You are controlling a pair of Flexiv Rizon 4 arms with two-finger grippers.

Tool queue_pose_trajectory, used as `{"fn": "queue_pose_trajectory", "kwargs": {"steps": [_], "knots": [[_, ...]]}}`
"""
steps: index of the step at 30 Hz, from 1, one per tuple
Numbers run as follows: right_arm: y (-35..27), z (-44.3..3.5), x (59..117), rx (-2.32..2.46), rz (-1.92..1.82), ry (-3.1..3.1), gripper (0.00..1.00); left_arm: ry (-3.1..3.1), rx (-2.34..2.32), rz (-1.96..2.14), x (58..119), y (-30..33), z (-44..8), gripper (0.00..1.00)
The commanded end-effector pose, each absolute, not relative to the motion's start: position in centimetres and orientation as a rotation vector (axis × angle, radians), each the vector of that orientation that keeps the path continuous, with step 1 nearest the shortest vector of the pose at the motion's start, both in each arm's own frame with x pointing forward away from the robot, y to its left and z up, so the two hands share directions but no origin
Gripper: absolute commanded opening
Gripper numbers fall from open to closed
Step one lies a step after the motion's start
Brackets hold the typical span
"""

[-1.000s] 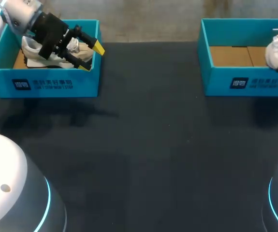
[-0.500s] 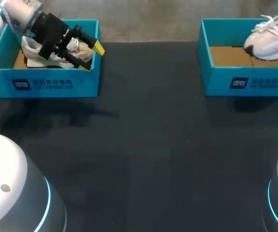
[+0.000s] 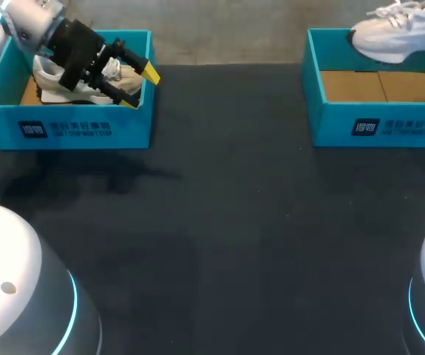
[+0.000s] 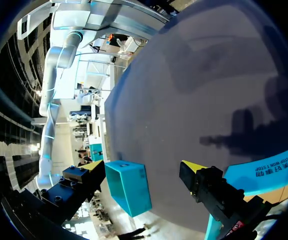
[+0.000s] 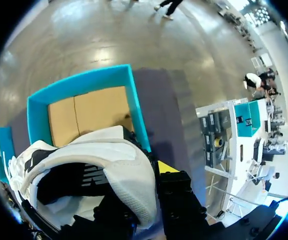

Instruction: Take the shoe out of the shoebox, open the shoe tongue, remove and reinsert the insole, then place the shoe into the shoebox

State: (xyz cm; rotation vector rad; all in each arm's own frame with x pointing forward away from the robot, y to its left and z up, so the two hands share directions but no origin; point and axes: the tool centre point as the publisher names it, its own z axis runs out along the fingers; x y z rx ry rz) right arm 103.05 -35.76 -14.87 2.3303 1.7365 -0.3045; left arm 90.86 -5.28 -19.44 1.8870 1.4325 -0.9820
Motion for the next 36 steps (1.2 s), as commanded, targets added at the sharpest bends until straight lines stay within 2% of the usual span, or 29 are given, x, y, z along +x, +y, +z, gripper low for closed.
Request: {"fn": "queue_pose_trajectory", "kwargs": {"steps": [1, 36], "knots": [[-35.7, -14.6, 103.7, 2.362, -0.354, 1.747, 0.00, 1.434, 1.889, -0.978, 90.8, -5.3, -19.4, 1.00], [-34.7, -23.2, 104.9, 2.338, -0.241, 1.458, 0.00, 1.434, 1.889, -0.978, 90.8, -5.3, -19.4, 1.00]]}}
